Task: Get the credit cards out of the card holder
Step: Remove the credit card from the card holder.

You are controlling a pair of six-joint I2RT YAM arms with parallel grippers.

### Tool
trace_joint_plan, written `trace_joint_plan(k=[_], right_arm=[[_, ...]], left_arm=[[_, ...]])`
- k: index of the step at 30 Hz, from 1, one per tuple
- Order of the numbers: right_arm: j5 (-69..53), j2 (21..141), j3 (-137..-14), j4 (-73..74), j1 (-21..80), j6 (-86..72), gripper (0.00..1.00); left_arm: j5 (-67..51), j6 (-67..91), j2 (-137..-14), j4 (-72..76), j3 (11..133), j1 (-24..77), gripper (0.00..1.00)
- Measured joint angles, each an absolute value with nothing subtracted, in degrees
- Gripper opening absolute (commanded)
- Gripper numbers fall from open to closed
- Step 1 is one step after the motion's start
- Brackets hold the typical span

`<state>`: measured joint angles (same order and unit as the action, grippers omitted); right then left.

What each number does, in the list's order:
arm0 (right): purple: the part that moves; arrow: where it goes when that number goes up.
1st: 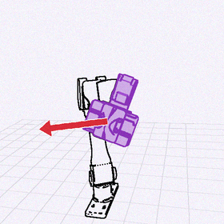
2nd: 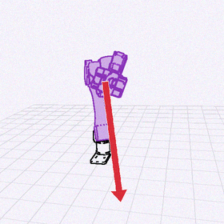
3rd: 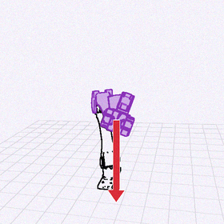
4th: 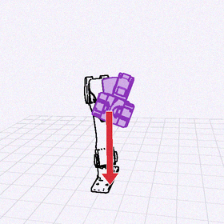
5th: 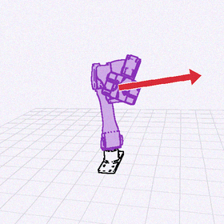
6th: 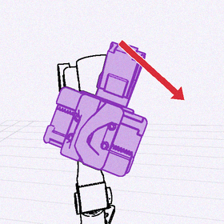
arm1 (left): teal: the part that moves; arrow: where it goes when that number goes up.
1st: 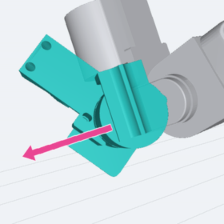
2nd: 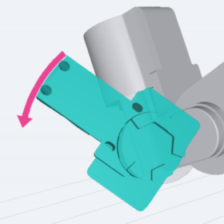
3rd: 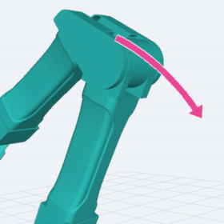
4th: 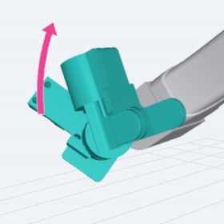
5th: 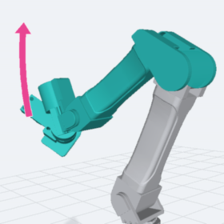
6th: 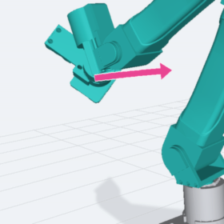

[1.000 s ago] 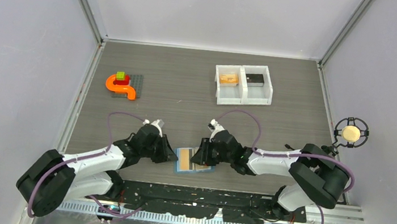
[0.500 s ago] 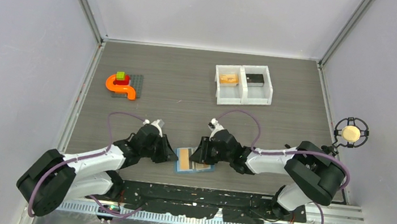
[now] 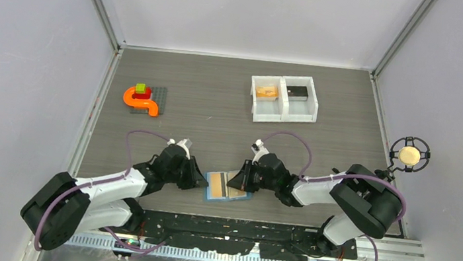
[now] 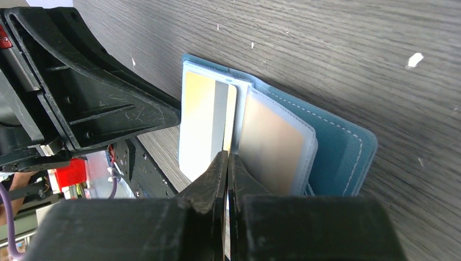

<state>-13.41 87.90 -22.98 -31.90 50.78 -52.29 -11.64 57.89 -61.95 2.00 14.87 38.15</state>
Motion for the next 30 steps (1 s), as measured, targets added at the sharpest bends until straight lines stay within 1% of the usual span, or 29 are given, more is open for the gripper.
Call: trace_joint_plan(k=[4,7,15,23,27,30], right_arm=[[-14.3,87.4,-21.9,-32.7,49.9,-52.5,0.06],[-14.7,86.8,-21.7,-32.5,49.5,-52.4,0.17],[-15.2,86.6,-22.1,-31.2,49.4,-52.7,0.29],[-15.3,86.6,-23.0,-30.4,49.4,-52.7,0.30],[-15.3,86.6,-23.3,-30.1,49.4,-52.7,0.30],[-15.4,86.7,-23.4,-30.1,49.4,-52.7,0.29]], left_arm=[[-11.7,57.9,-62.5,2.1,15.2,38.2,0.18],[-11.8,57.9,-62.8,2.2,15.3,38.2,0.18],[-11.6,57.9,-61.1,-0.2,15.6,38.2,0.20],[-11.0,57.8,-55.3,-7.3,17.6,38.2,0.22],[-10.5,57.8,-53.0,-7.7,18.2,38.3,0.23],[-10.5,57.8,-53.6,-7.1,18.2,38.3,0.23]])
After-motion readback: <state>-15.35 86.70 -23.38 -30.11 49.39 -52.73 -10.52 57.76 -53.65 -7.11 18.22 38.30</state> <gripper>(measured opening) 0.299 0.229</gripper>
